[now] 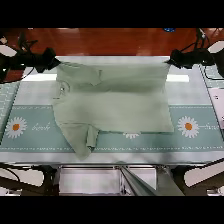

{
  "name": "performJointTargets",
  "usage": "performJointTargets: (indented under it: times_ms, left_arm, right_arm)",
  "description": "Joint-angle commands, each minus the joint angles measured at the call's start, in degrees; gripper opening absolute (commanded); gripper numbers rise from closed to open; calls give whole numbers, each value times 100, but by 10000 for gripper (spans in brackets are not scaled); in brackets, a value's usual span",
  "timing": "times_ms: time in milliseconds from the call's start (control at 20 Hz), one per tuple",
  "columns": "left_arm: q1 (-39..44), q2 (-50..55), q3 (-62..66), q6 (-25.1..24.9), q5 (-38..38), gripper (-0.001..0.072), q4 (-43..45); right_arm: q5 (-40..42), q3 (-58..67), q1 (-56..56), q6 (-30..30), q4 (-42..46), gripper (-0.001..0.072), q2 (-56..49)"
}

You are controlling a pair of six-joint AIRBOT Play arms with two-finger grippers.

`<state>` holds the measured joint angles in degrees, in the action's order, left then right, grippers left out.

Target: Fold the shirts.

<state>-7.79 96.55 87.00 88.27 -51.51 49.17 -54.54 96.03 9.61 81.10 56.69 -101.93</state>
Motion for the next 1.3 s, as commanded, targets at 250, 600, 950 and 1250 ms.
performJointTargets:
  times_ms: [250, 600, 950, 1250]
  left_arm:
    - [-304, 269, 592, -273, -1856, 16, 232]
    - [-109, 339, 85, -275, -2553, 16, 1646]
    - [-109, 492, 11, -273, -3233, 102, 1648]
    - [-382, -9, -96, -140, -4306, 510, 1891]
  right_arm:
    - [-1602, 431, 249, -260, 61, 24, -219]
    - [-2280, -354, 297, -302, 820, 24, -208]
    - [-2037, -887, 245, -118, 844, 259, -195]
    - [-2192, -892, 601, 96, 894, 416, 577]
